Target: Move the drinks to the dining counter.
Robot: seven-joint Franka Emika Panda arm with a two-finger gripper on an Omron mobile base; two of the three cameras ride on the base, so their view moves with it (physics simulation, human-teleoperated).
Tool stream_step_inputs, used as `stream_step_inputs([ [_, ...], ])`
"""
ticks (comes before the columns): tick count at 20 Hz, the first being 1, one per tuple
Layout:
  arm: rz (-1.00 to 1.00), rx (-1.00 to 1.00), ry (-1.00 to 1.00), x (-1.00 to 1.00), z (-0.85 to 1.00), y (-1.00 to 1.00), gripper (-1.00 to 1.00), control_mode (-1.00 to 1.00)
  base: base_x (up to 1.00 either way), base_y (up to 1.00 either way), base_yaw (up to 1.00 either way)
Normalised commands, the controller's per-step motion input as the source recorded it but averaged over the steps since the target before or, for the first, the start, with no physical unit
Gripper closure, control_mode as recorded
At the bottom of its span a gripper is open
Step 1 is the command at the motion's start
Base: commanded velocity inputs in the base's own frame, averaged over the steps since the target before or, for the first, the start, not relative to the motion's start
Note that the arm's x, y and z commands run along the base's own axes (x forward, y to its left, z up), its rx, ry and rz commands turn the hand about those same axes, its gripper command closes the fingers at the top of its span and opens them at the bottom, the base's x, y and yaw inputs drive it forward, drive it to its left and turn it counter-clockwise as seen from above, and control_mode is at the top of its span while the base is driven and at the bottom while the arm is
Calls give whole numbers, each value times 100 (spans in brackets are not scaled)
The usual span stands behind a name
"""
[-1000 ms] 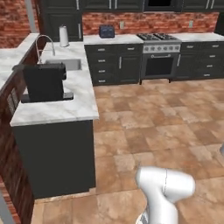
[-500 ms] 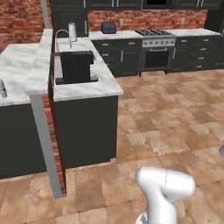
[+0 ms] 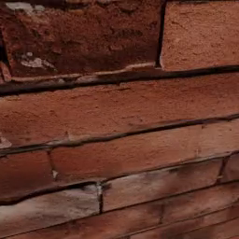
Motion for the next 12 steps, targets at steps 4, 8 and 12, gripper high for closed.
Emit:
stream_step_inputs([
  [4,0,0,0,0,0,0,100,100,-8,100,0],
  [8,0,0,0,0,0,0,100,100,0,100,0],
  [12,0,0,0,0,0,0,100,100,2,100,0],
])
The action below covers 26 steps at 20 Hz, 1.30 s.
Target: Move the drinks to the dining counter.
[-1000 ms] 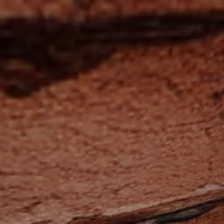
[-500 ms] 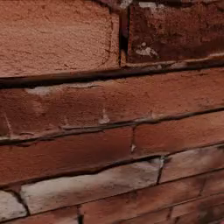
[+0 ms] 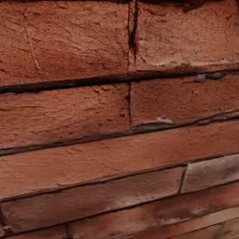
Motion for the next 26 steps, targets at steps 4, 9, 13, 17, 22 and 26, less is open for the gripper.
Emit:
stream_step_inputs([
  [4,0,0,0,0,0,0,100,100,5,100,0],
  [9,0,0,0,0,0,0,100,100,9,100,0],
  [13,0,0,0,0,0,0,100,100,46,100,-3],
  [17,0,0,0,0,0,0,100,100,96,100,-15],
  [22,0,0,0,0,0,0,100,100,100,100,-34],
  [26,0,0,0,0,0,0,100,100,66,80,-68],
])
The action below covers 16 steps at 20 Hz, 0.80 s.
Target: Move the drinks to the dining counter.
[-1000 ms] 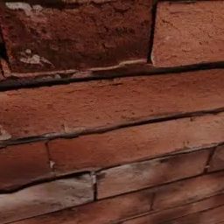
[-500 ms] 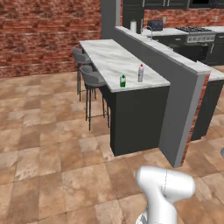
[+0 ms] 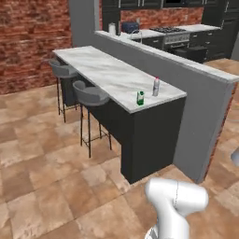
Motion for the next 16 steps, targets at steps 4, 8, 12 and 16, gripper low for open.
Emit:
stream_step_inputs([
  [4,0,0,0,0,0,0,100,100,6,10,-98],
  [8,0,0,0,0,0,0,100,100,0,0,-100],
  [12,0,0,0,0,0,0,100,100,0,0,-100],
  [16,0,0,0,0,0,0,100,100,0,0,-100],
])
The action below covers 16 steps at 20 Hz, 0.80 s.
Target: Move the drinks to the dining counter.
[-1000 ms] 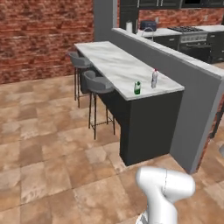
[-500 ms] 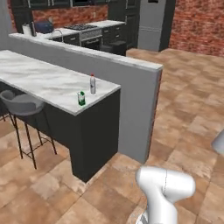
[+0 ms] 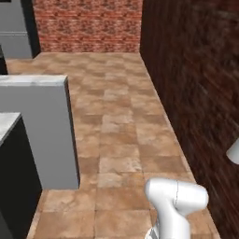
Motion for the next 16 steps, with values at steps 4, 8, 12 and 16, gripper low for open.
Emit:
stream_step_inputs([
  [4,0,0,0,0,0,0,100,100,-30,54,-72],
  [8,0,0,0,0,0,0,100,100,-94,100,-10],
  [12,0,0,0,0,0,0,100,100,-100,100,0],
  [16,0,0,0,0,0,0,100,100,-100,100,0],
])
